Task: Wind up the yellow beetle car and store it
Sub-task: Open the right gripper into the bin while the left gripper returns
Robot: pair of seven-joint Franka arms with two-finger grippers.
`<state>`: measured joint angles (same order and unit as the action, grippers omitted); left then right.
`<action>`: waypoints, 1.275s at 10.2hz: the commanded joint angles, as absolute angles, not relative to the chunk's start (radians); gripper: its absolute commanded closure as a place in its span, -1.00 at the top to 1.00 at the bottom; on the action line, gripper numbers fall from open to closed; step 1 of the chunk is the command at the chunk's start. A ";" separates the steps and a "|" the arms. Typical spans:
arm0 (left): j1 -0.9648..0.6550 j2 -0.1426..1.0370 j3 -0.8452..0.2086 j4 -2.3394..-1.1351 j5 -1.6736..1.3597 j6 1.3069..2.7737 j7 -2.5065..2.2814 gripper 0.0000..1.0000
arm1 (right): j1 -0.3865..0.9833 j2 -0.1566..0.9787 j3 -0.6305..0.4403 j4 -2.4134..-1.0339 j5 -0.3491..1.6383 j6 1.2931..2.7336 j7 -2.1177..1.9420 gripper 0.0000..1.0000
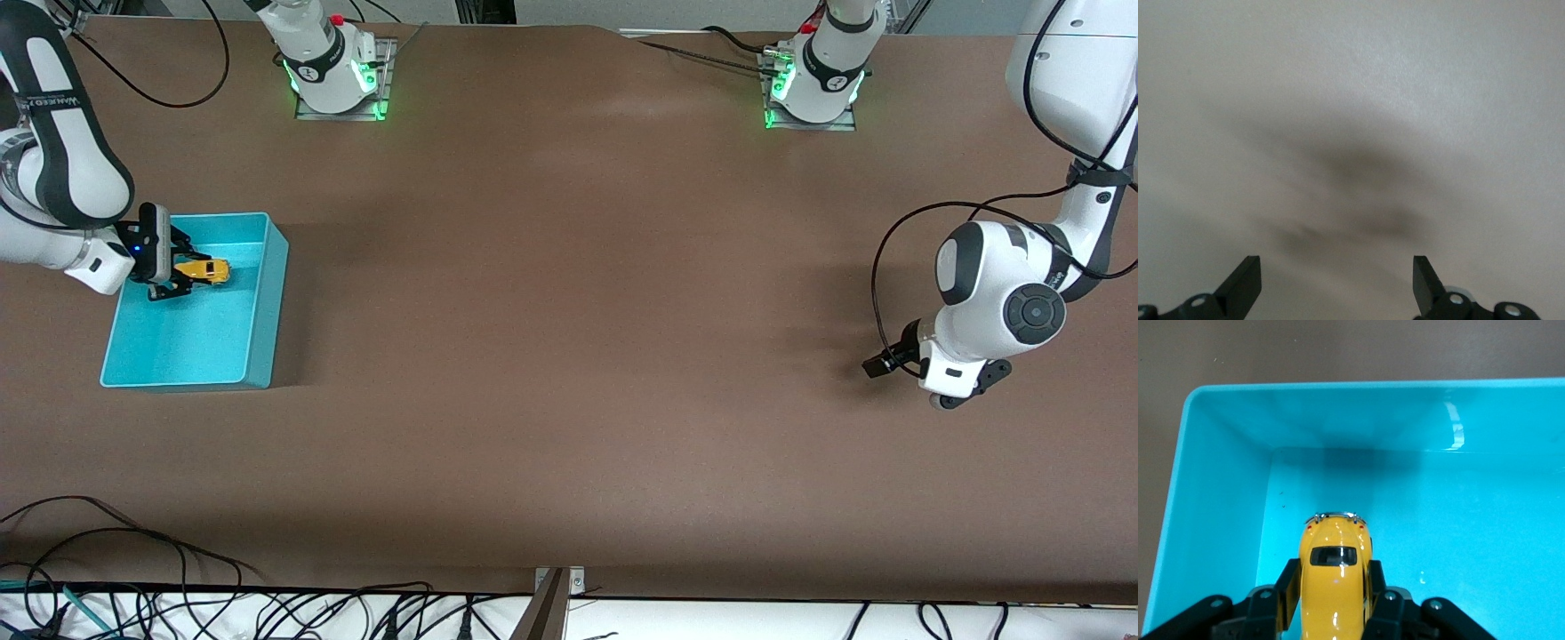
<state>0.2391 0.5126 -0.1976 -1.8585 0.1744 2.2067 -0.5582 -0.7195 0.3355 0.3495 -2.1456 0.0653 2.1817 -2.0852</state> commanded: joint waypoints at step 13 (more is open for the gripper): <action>0.250 0.091 -0.233 -1.833 -0.017 1.783 -0.025 1.00 | -0.639 0.122 0.367 -2.071 0.087 1.952 -1.719 1.00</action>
<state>0.2383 0.1306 -0.2360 -1.8108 0.0230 1.8009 -0.0939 -0.6981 0.2123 0.3683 -2.0755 0.0728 2.0195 -1.8311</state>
